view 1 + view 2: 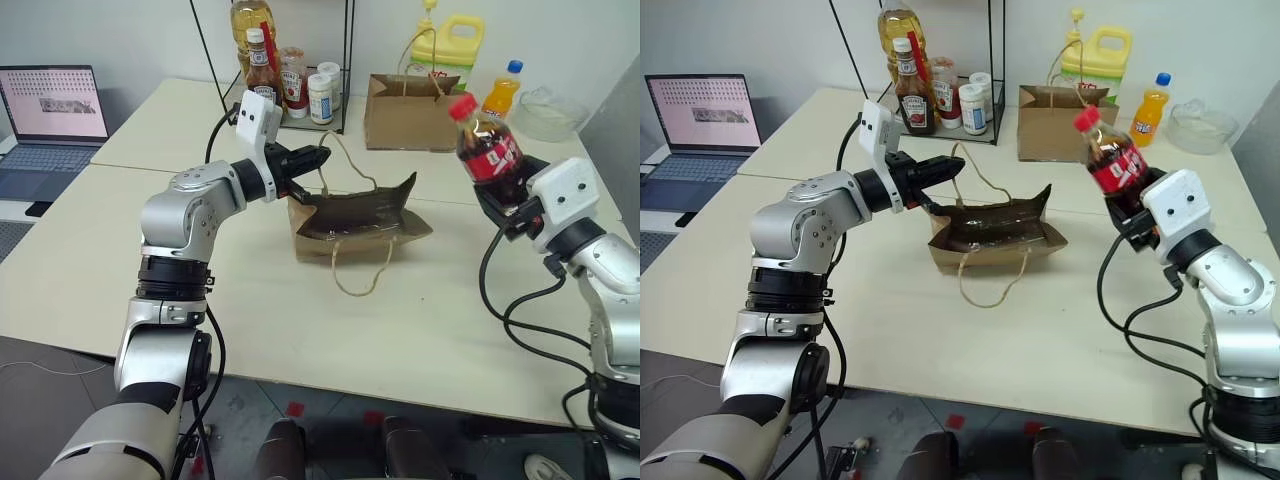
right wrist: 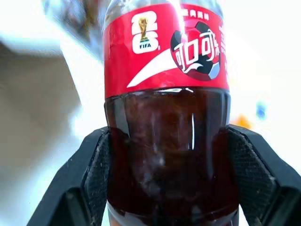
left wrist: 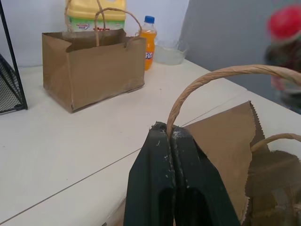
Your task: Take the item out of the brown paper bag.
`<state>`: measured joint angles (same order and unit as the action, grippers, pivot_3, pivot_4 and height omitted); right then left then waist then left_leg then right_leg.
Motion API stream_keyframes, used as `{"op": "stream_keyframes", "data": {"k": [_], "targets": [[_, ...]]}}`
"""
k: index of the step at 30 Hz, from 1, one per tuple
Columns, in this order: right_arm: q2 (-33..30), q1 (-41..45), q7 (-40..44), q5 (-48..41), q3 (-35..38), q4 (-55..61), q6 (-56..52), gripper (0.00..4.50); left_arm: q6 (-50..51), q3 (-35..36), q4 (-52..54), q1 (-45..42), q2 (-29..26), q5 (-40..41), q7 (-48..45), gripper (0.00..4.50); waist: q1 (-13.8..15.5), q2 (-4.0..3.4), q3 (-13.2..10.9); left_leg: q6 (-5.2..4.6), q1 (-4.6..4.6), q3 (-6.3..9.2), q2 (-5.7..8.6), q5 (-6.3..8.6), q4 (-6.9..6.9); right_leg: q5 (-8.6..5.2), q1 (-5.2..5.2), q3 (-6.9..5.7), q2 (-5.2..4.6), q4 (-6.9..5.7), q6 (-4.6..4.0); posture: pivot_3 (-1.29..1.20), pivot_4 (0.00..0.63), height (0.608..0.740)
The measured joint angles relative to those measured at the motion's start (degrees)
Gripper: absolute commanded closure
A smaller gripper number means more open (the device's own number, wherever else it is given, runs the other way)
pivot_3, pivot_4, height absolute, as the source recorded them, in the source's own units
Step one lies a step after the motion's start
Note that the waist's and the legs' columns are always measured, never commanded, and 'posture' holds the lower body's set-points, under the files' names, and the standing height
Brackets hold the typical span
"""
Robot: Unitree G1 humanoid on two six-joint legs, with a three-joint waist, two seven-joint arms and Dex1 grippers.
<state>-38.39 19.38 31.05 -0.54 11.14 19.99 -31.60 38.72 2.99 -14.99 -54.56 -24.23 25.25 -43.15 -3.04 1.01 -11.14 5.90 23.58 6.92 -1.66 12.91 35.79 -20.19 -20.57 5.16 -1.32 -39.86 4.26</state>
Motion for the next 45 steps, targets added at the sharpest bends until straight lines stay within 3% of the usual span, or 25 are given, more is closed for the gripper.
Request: {"op": "stream_keyframes", "data": {"k": [6, 15, 19, 26, 31, 34, 40, 45], "targets": [[-9.2, -0.2, 9.1, -0.4, -8.7, -8.4, -8.8, 1.41, 0.0, -0.3, 0.0, 0.0, 0.4, -0.1, 0.0, 4.50, -0.2, -0.09, -0.1, -0.12, 0.01, -0.15, 0.00, 0.06, 0.03, 0.00, -0.06, 0.14, 0.00, -0.02, 0.00, 0.00, 0.150, 0.740], [-10.8, 5.7, 14.6, -3.4, -11.8, -15.9, -16.4, 1.41, -0.2, -0.3, 1.6, 0.5, 0.6, -0.3, 0.3, 4.50, -0.2, -0.09, -0.1, -0.06, 0.15, -0.19, 0.00, 0.03, 0.11, 0.00, -0.09, 0.16, -0.01, 0.01, 0.00, 0.00, 0.150, 0.740], [-11.1, 6.2, 15.1, -3.5, -12.5, -16.6, -16.6, 0.04, 0.0, -0.3, 1.7, 0.6, 0.5, -0.3, 1.1, 4.50, -0.2, -0.09, -0.1, -0.06, 0.19, -0.19, 0.00, 0.03, 0.15, 0.00, -0.12, 0.14, -0.02, -0.01, 0.00, 0.00, 0.150, 0.740], [-10.7, 6.2, 14.0, -4.1, -12.0, -15.9, -14.3, 0.04, 0.1, -0.3, 1.7, 0.6, 0.4, -0.3, 1.4, 4.50, -0.2, -0.09, -0.1, -0.04, 0.19, -0.20, 0.00, 0.02, 0.16, 0.00, -0.13, 0.16, -0.02, -0.02, 0.00, 0.00, 0.150, 0.740], [-6.8, 7.8, 12.3, -9.9, -5.2, -6.4, -16.3, 0.04, -1.9, 0.2, -0.4, 0.2, -0.1, -1.4, 2.7, 4.50, -0.3, -0.09, -0.1, 0.00, 0.19, -0.18, -0.02, -0.01, 0.16, 0.00, -0.13, 0.14, 0.00, -0.06, 0.00, 0.00, 0.150, 0.740], [-1.5, 8.9, 8.9, -14.2, -0.6, -0.2, -19.2, 0.00, -4.9, 1.7, -5.7, -1.5, -0.1, -2.7, 4.8, 3.97, -0.2, -0.06, 0.0, 0.00, 0.21, -0.12, -0.02, -0.01, 0.19, 0.00, -0.12, 0.07, 0.00, -0.07, 0.00, 0.00, 0.150, 0.740], [5.8, -2.4, 3.3, -16.2, -1.3, 8.1, -19.4, 0.00, -6.4, 5.4, -12.2, -3.7, -0.8, -2.7, 6.6, 2.04, 0.1, -0.05, 0.0, 0.01, 0.42, -0.05, 0.03, -0.01, 0.15, 0.00, -0.25, -0.02, -0.02, -0.08, 0.00, 0.00, 0.150, 0.740], [9.8, -9.5, -0.4, -16.4, -2.5, 12.9, -16.4, 0.00, -4.1, 7.5, -6.9, -0.8, -2.8, -1.4, 7.0, 0.47, -0.3, -0.06, 0.0, 0.02, 0.41, -0.06, -0.02, -0.02, 0.18, 0.00, -0.32, -0.01, 0.00, -0.16, 0.00, 0.00, 0.150, 0.740]]}}
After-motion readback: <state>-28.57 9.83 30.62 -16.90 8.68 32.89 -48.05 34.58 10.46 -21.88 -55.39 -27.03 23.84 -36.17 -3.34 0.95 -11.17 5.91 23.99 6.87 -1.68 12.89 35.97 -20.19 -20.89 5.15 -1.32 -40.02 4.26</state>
